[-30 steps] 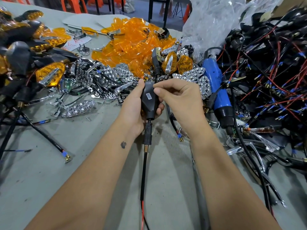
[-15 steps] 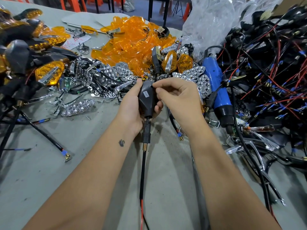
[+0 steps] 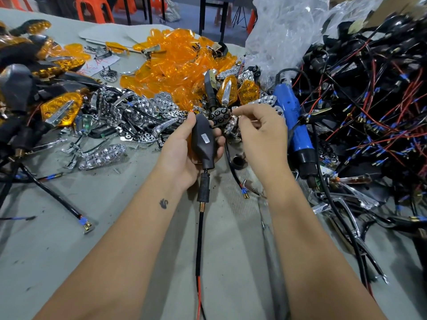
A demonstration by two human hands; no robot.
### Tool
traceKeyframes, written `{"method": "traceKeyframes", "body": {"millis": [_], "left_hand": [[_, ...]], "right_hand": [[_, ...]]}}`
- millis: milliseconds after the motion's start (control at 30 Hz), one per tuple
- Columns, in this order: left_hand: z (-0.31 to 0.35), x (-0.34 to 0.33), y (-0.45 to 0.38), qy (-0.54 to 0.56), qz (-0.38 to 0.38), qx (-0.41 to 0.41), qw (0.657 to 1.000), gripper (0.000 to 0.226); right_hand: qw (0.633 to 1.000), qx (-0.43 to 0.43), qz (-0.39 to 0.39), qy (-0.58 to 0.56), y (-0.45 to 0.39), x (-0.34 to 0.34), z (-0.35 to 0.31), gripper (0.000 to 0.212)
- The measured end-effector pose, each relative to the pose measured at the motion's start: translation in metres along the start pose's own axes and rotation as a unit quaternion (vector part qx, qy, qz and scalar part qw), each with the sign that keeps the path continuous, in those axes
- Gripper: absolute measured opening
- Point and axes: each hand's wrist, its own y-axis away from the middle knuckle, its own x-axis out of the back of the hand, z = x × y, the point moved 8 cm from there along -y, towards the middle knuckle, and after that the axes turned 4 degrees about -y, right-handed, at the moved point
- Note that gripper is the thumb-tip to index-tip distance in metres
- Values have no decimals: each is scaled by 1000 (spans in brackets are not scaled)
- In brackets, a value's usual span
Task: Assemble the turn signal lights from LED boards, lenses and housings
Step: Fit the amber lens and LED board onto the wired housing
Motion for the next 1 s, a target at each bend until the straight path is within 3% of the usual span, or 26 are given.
{"method": "traceKeyframes", "body": {"millis": [133,333,467,600,700,833,1000], "left_hand": [[1,2,-3,11,-3,-12,1000,34],[6,5,-5,23,-15,-21,999,31],[5,6,-5,44,-7,-16,999,33],[6,5,-4,43,1,-19,999,33],[5,5,-5,32,0,-19,999,33],[6,3,-5,18,-13,-28,999,36],[7,2,-3,-14,-15,-37,999,42]], "right_hand": [[988,27,14,152,-13,12,1,22],[959,-69,20,275,-21,27,16,42],[925,-119,50,357,-17,52,18,35],[878,-183,10,443,-23,93,25,21],[862,-216,-36,457,-26,107,28,22],[860,-188,-40,472,-32,95,27,21],[873,-186,-33,450,-36,66,42,47]]}}
